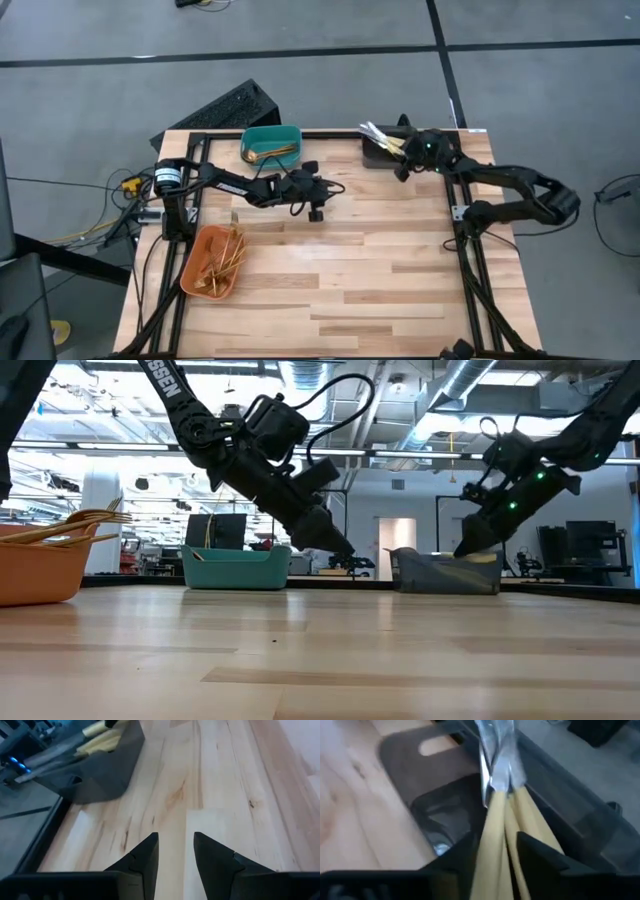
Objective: Sort silverware by color (type)
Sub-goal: Put the yellow knife into the black bin
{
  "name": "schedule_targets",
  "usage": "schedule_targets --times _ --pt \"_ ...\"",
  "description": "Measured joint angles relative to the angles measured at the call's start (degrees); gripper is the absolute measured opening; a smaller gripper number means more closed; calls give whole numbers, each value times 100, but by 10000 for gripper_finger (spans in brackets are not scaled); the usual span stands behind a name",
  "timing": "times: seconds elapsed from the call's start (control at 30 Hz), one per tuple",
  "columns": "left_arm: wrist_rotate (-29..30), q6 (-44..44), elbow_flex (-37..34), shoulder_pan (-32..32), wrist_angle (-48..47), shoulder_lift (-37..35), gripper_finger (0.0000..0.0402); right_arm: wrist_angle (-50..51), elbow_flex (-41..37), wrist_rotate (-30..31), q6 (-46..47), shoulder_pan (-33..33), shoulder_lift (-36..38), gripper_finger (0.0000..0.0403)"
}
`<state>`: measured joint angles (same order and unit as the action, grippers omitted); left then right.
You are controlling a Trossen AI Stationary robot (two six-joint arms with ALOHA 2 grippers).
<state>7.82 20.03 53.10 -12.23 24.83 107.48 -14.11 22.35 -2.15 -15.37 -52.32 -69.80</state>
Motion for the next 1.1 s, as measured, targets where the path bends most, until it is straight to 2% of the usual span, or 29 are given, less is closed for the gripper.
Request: schedule_targets --times 0.1,0.2,0.33,0.5,0.6,0.73,0.9,1.1 --pt "7 -82 0 17 -127 0 112 -12 4 11 163 -54 -71 225" --pt "6 -292 0 24 -289 -22 112 36 4 31 563 21 120 248" --pt "-48 -515 -43 24 -497 -294 112 13 4 82 723 304 651 251" --pt "-266 -554 -357 24 -432 -974 112 42 4 600 405 576 1440 242" --pt "-302 -616 -586 24 -365 -1406 112 320 11 481 525 565 1593 228" --pt "-302 -725 -809 24 -244 -1700 112 827 9 392 863 566 1331 208" --pt "-427 -732 -918 24 265 -1635 112 484 11 365 1224 562 725 203" --pt "-499 -818 -920 26 219 -1635 112 456 238 353 1275 410 -308 208"
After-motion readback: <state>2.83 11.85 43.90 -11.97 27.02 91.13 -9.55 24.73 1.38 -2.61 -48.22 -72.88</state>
